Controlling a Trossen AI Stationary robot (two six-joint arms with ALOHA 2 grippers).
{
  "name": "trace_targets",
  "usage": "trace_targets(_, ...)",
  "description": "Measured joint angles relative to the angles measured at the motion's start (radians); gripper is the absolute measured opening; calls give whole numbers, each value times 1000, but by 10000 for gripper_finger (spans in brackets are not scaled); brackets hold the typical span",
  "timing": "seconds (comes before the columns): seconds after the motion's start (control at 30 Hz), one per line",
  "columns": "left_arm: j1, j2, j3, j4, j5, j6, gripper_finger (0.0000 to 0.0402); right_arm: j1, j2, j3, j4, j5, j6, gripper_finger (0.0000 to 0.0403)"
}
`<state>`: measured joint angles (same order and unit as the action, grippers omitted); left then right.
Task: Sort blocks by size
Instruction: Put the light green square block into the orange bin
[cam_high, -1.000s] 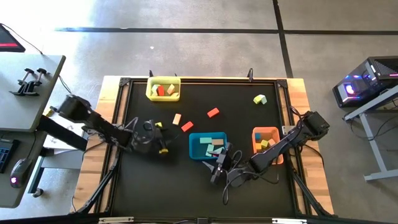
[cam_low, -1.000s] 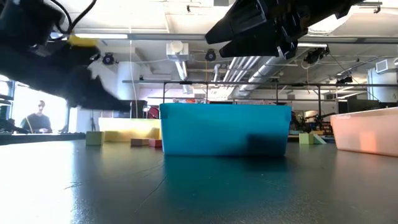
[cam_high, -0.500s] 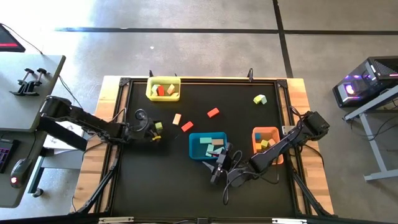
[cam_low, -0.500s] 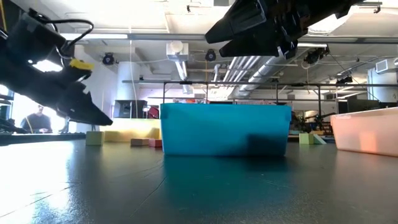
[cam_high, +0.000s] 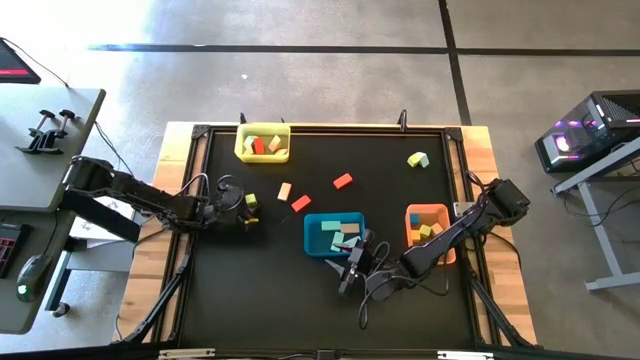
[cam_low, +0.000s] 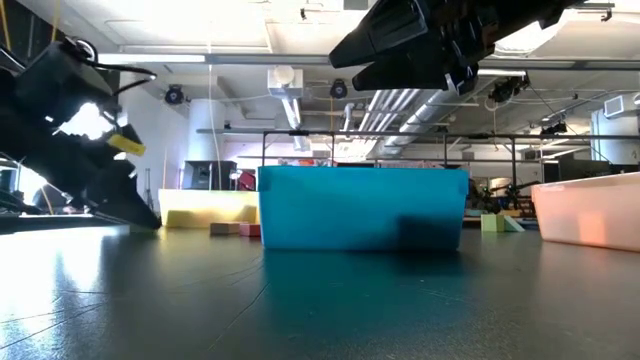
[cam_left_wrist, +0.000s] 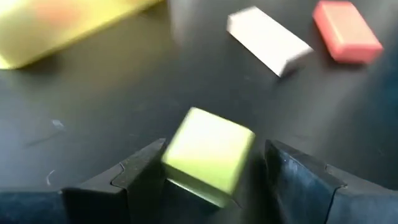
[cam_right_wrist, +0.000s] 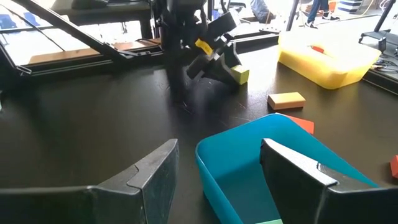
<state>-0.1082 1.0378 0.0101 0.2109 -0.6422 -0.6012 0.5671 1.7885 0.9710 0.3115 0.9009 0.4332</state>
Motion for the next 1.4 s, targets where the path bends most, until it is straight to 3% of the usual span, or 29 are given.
trace_targets(0.1, 7, 0, 0, 11, 68, 33, 254, 0, 0, 0, 0, 0, -4, 222)
trace_targets(0.23, 3, 0, 0, 23, 85, 30, 235, 0, 0, 0, 0, 0, -5, 222)
trace_targets(0.5, -8, 0, 0, 165, 243, 69, 104, 0, 0, 0, 1, -52, -56, 222)
trace_targets(0.63, -40, 0, 1, 290, 251, 81, 99, 3, 0, 11, 8, 23, -144, 222)
trace_targets(0.7, -59, 0, 18, 330, 272, 80, 99, -5, 0, 26, 10, 11, -236, 222)
trace_targets(0.93, -118, 3, 164, 345, 490, 120, 99, -65, 0, 92, 13, -311, -922, 222)
trace_targets(1.1, -163, 3, 240, 341, 540, 144, 99, -127, 0, 152, 19, -422, -1110, 222)
trace_targets(1.4, -225, 47, 296, 381, 553, 176, 99, -168, 110, 267, 79, -430, -1326, 222)
